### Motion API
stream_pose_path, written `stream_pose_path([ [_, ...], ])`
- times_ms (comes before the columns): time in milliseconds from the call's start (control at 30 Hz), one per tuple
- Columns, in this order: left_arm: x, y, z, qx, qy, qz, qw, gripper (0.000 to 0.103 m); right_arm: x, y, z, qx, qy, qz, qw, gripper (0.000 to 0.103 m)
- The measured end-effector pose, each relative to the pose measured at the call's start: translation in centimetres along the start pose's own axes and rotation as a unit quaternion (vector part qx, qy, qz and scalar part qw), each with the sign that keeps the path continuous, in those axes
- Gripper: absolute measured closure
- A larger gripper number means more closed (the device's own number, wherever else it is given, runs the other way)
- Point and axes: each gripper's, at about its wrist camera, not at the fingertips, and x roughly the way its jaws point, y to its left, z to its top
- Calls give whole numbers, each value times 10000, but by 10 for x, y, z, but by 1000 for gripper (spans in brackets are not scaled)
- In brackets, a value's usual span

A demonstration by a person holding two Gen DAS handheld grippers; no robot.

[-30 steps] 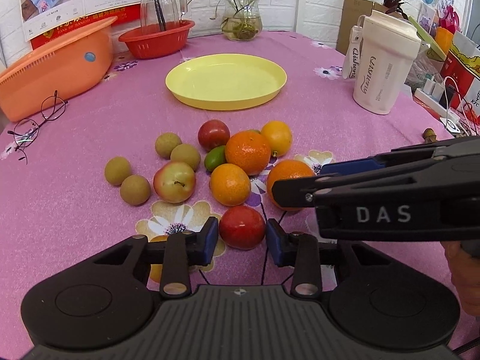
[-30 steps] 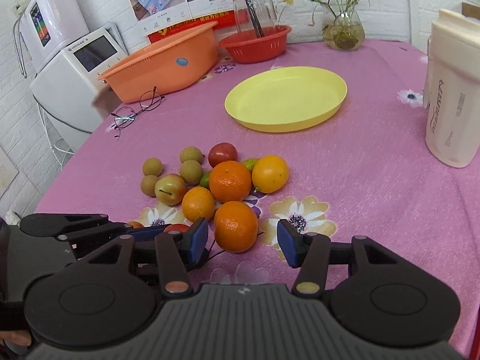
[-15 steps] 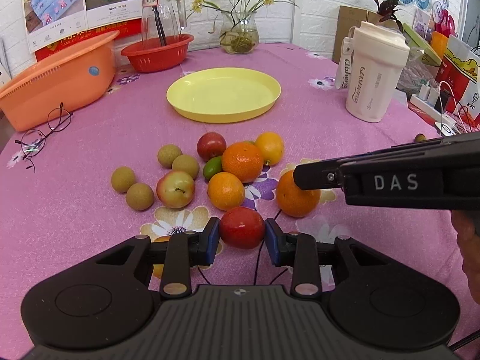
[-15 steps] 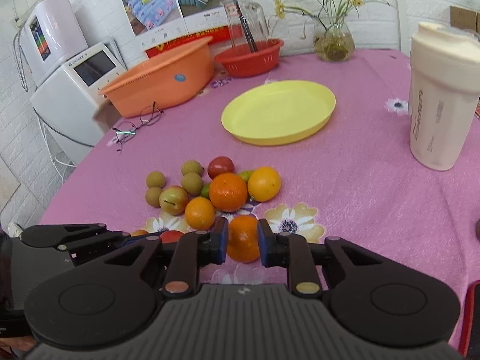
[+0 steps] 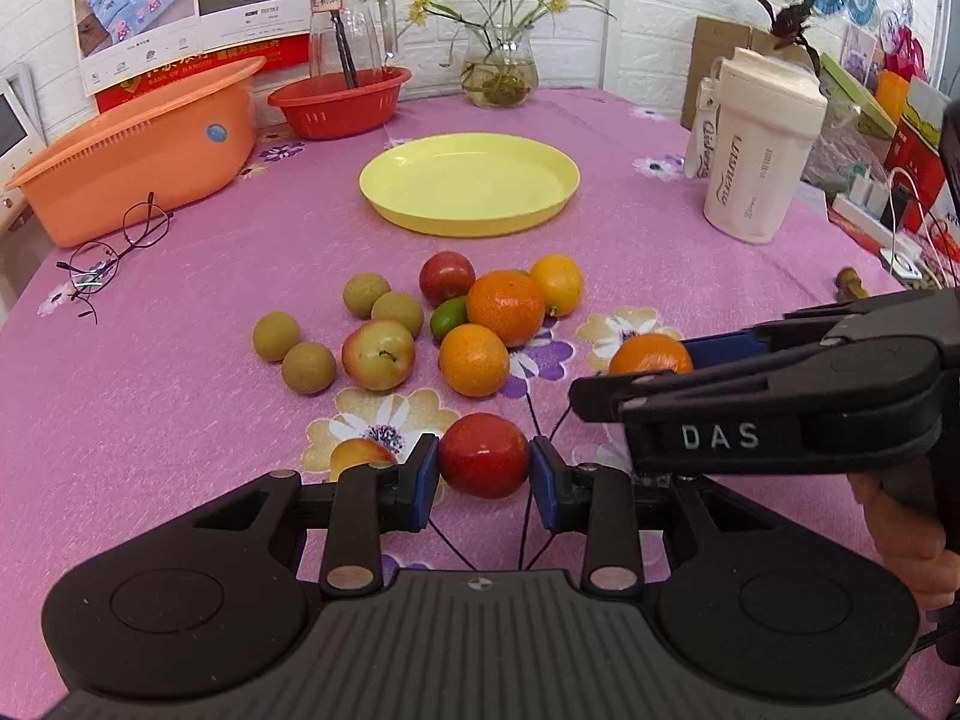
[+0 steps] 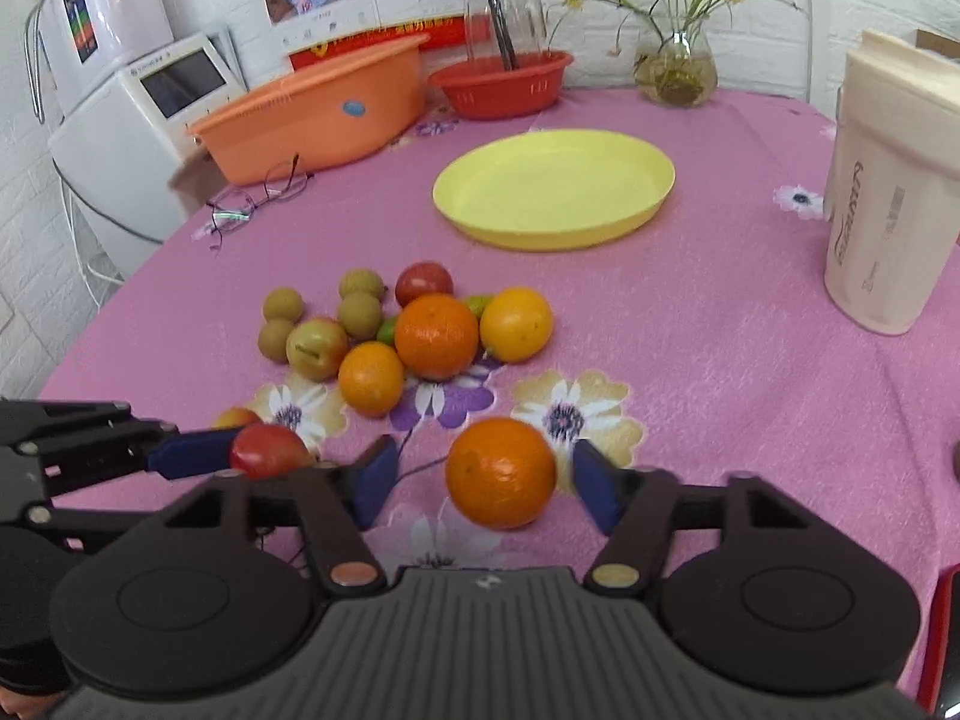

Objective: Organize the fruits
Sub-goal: 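Carry the red plum and orange to the yellow plate and release both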

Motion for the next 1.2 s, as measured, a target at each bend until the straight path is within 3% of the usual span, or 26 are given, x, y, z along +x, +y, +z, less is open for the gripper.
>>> stream_pose_path([
  [33,-1,0,-1,-19,-10,14,10000,73,0,0,-1,20,77,-51,10000,50],
  [300,-9,1,2,-12,-103,20,9999,73,-27,-6,-1,218,-155,-15,9996,51],
  [733,-27,7,77,115,-815,-76,9966,73,-63,-7,75,-327,-1244,-284,9913,51],
  [967,-1,18,128,-62,-815,-242,9964,73,-48,-20,117,-312,-1303,-316,9905,51],
  [1200,54,30,162,-286,-671,-57,9973,73,-7,-39,142,137,-1149,-418,9924,51],
])
